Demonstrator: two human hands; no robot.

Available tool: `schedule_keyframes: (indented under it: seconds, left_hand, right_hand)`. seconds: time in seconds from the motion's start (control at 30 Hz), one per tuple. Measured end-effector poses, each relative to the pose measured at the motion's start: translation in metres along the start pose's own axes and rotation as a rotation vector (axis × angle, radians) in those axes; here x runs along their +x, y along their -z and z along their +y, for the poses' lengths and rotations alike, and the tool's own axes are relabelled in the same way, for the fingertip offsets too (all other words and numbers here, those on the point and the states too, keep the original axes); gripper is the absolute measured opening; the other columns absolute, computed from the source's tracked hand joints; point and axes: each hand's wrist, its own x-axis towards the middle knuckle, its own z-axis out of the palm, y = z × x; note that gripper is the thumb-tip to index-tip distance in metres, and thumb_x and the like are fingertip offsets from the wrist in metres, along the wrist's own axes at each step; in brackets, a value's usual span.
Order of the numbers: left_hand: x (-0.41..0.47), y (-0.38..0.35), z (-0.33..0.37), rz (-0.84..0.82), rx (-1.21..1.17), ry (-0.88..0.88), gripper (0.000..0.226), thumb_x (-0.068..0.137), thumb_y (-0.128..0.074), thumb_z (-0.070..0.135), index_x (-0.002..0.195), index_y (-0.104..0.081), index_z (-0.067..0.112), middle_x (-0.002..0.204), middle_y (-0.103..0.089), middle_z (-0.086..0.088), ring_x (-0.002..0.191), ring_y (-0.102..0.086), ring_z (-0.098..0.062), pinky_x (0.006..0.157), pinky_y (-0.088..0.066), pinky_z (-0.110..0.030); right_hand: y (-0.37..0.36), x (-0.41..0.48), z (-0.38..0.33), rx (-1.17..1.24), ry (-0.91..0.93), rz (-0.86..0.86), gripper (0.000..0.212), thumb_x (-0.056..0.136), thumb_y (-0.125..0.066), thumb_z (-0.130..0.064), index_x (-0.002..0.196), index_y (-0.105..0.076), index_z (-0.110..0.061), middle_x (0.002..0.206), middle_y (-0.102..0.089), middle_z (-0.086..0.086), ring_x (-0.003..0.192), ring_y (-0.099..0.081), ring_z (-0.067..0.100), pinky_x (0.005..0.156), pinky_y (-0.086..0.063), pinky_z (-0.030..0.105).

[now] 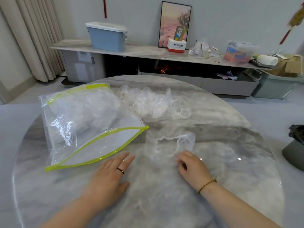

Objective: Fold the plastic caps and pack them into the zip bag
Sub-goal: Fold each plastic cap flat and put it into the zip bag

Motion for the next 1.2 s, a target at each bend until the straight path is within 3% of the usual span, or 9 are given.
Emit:
schedule_keyframes:
  seconds: [0.17, 0.3, 0.43, 0.57, 0.67, 0.77, 0.93, 1.07, 1.2]
  left_hand:
    - [-0.008, 0.013, 0.012, -0.121, 0.021, -0.177, 0.137, 0.033, -0.085, 0.035, 0.146, -0.008, 0.027, 0.131, -0.038, 0.001, 0.117, -0.040, -0.014, 0.107, -0.011, -0.023]
    - [-0.014, 0.016, 0.019, -0.111, 0.029, -0.174, 0.147, 0.034, -0.089, 0.029, 0.148, 0.002, 0.021, 0.132, -0.038, 0.000, 0.122, -0.037, -0.020, 0.110, -0.009, -0.028]
    - [-0.015, 0.018, 0.026, 0.010, -0.069, -0.129, 0.112, 0.056, -0.062, 0.024, 0.148, 0.002, 0.022, 0.131, -0.039, 0.000, 0.134, -0.018, -0.011, 0.113, -0.005, -0.023]
    - [-0.020, 0.010, 0.031, 0.061, -0.225, 0.030, 0.108, 0.043, -0.062, 0.010, 0.142, -0.022, 0.024, 0.115, -0.060, -0.001, 0.112, -0.042, -0.013, 0.108, -0.007, -0.015]
    - [-0.018, 0.012, 0.032, 0.058, -0.216, -0.022, 0.052, 0.045, -0.052, 0.012, 0.093, -0.068, 0.026, 0.077, -0.067, 0.018, 0.094, -0.057, -0.006, 0.100, -0.022, -0.014]
    - [-0.021, 0.018, 0.028, -0.025, -0.255, -0.041, 0.022, 0.052, -0.044, 0.025, 0.054, -0.065, 0.034, 0.066, -0.062, 0.027, 0.081, -0.063, 0.002, 0.086, -0.038, -0.016]
    - [-0.020, 0.039, 0.045, -0.196, -0.671, 0.279, 0.032, 0.050, -0.034, 0.054, 0.062, -0.056, 0.035, 0.079, -0.047, 0.056, 0.100, -0.030, 0.038, 0.098, -0.003, 0.004]
    - [-0.016, 0.041, 0.059, -0.155, -0.975, 0.568, 0.013, 0.060, -0.051, 0.036, 0.060, -0.053, 0.023, 0.046, -0.056, 0.015, 0.051, -0.054, 0.006, 0.076, -0.043, -0.013]
    - [-0.009, 0.035, 0.055, -0.154, -0.921, 0.809, 0.024, 0.088, -0.053, 0.005, 0.068, -0.054, 0.019, 0.033, -0.040, 0.008, 0.031, -0.038, -0.006, 0.036, -0.036, -0.017]
  right_hand:
    - [0.004, -0.043, -0.014, 0.190, 0.112, -0.216, 0.014, 0.070, -0.044, -0.015, 0.078, -0.047, -0.026, 0.088, -0.063, -0.004, 0.097, -0.052, 0.013, 0.082, -0.038, 0.005]
    - [0.008, -0.056, -0.029, 0.010, 0.341, -0.128, 0.018, 0.068, -0.037, -0.015, 0.076, -0.037, -0.031, 0.079, -0.067, -0.012, 0.100, -0.056, 0.011, 0.096, -0.029, 0.003]
    - [0.009, -0.076, -0.051, -0.201, 0.292, -0.135, 0.040, 0.065, -0.035, -0.030, 0.105, -0.043, -0.030, 0.106, -0.065, -0.015, 0.108, -0.050, 0.004, 0.096, -0.039, 0.017]
    - [0.000, -0.085, -0.062, -0.198, 0.248, -0.115, 0.051, 0.061, -0.039, -0.048, 0.108, -0.044, -0.030, 0.101, -0.063, -0.020, 0.103, -0.044, 0.001, 0.090, -0.039, 0.011]
    - [-0.004, -0.081, -0.066, -0.087, 0.219, -0.099, 0.024, 0.061, -0.041, -0.034, 0.085, -0.041, -0.034, 0.085, -0.063, -0.018, 0.089, -0.047, -0.001, 0.071, -0.040, 0.003]
    - [0.001, -0.079, -0.068, 0.035, 0.107, -0.081, 0.012, 0.071, -0.043, -0.021, 0.077, -0.039, -0.030, 0.067, -0.054, -0.021, 0.073, -0.047, 0.000, 0.056, -0.034, 0.001]
    - [0.011, -0.072, -0.064, 0.408, -0.371, -0.091, 0.031, 0.087, -0.052, -0.006, 0.064, -0.042, -0.025, 0.051, -0.050, -0.008, 0.052, -0.045, 0.006, 0.052, -0.033, 0.015]
    - [0.012, -0.064, -0.068, 0.563, -0.569, 0.023, 0.027, 0.089, -0.047, -0.004, 0.065, -0.047, -0.018, 0.058, -0.058, -0.003, 0.056, -0.058, 0.010, 0.058, -0.044, 0.017]
    - [0.012, -0.060, -0.072, 0.495, -0.636, 0.052, 0.029, 0.094, -0.045, -0.016, 0.065, -0.045, -0.018, 0.048, -0.055, -0.005, 0.043, -0.054, 0.001, 0.051, -0.042, 0.014]
